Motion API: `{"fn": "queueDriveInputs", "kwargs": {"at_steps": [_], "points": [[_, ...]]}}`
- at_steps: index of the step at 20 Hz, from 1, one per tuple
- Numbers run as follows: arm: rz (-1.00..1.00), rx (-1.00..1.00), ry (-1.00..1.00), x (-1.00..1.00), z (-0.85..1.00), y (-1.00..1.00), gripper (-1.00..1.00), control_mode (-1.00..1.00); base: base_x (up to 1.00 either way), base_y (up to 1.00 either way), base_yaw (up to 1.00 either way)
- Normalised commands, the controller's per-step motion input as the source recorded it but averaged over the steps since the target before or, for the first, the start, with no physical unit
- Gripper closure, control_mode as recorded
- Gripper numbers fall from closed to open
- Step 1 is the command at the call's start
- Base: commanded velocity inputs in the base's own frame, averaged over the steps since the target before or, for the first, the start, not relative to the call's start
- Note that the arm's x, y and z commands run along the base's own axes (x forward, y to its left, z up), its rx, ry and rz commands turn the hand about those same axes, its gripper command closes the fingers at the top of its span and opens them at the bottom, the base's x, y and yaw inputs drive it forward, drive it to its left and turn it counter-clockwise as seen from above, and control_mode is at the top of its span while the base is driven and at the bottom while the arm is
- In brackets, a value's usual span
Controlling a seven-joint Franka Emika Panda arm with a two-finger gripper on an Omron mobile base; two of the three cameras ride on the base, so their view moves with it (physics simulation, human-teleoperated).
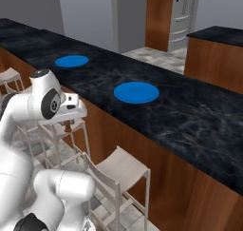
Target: Take the chicken drumsticks from the pan and place one on each plate on the dining counter.
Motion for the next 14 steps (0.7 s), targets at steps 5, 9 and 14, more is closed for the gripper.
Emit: {"fn": "queueDriveInputs", "kwargs": {"at_steps": [5, 9, 14], "points": [[-0.10, -0.12, -0.15, -0.27, 0.62, 0.18, 1.00, -1.00, 0.00, 0.00, 0.00], [-0.13, -0.16, -0.01, -0.01, 0.75, 0.16, 1.00, -1.00, 0.00, 0.00, 0.00], [-0.02, -0.10, -0.03, 0.27, 0.71, -0.04, 1.00, -1.00, 0.00, 0.00, 0.00]]}}
